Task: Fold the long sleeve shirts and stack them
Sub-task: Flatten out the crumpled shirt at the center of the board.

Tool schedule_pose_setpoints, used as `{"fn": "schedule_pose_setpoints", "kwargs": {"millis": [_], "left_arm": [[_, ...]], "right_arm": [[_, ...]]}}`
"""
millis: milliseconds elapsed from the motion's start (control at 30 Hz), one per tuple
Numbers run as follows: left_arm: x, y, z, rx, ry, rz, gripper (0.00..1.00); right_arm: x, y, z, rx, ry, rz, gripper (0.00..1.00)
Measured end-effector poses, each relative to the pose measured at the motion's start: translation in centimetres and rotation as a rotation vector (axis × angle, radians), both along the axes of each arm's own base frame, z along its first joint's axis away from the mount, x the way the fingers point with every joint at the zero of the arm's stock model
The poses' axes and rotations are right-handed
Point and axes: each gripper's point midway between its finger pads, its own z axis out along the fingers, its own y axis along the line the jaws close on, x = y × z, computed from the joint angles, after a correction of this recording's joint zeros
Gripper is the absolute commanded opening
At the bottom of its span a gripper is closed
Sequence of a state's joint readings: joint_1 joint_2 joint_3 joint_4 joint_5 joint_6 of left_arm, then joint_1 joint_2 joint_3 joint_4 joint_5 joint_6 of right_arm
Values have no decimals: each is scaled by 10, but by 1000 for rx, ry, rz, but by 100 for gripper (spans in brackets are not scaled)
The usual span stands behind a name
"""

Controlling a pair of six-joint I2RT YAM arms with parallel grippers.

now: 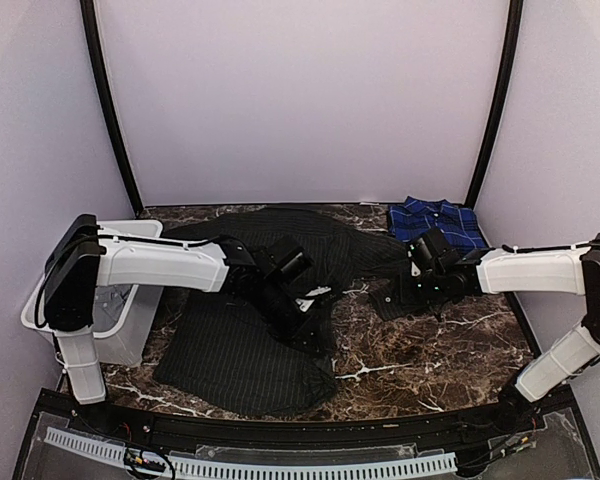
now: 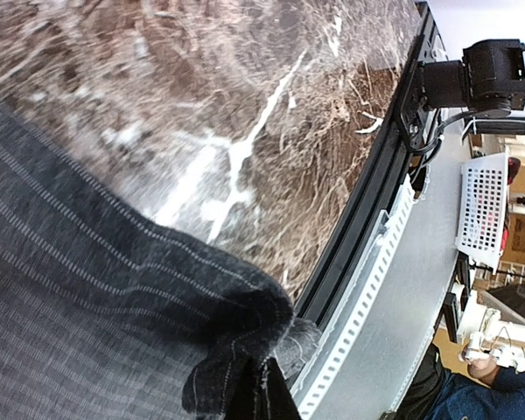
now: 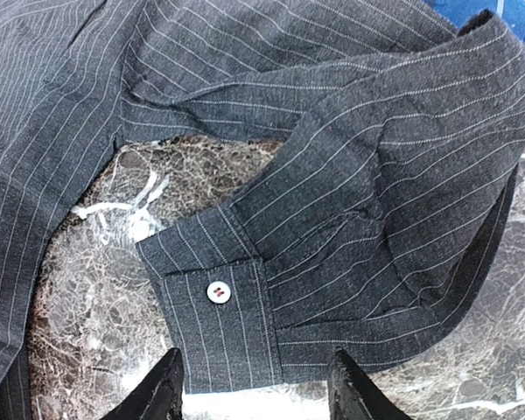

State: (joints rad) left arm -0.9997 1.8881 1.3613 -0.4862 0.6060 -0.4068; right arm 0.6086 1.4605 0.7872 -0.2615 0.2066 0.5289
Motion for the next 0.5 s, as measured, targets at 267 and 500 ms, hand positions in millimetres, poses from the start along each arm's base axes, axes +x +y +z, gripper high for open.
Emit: {"fn": "schedule_pose_setpoints", "kwargs": {"millis": [267, 500], "left_arm": [[-13, -27, -39, 21, 68, -64, 29], [-4, -42, -26, -11, 39, -70, 40]], "right_arm": [[6, 7, -4, 8, -1, 12, 66], [5, 30, -25, -15, 42, 76, 71]]}}
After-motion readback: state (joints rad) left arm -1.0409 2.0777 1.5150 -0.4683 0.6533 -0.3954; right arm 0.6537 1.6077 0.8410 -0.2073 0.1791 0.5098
